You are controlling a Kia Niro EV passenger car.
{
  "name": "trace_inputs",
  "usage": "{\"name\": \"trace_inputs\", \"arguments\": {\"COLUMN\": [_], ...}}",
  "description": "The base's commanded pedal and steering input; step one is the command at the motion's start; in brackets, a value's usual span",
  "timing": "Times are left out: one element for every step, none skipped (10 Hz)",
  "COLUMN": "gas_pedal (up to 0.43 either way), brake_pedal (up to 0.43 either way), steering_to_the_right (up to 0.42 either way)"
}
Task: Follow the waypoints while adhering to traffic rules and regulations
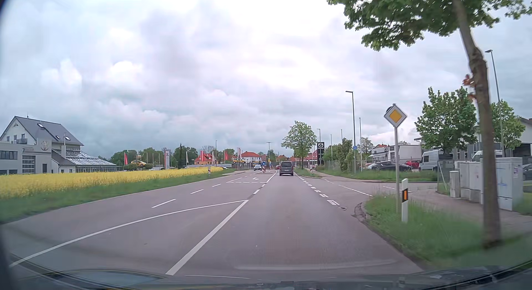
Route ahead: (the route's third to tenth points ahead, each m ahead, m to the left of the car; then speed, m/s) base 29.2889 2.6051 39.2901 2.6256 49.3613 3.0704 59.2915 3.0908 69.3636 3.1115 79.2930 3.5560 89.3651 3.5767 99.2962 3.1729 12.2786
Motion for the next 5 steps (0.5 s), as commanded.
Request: {"name": "trace_inputs", "arguments": {"gas_pedal": [0.15, 0.15, 0.15, 0.15, 0.15], "brake_pedal": [0.012, 0.012, 0.012, 0.012, 0.012], "steering_to_the_right": [-0.002, -0.002, -0.002, -0.002, -0.002]}}
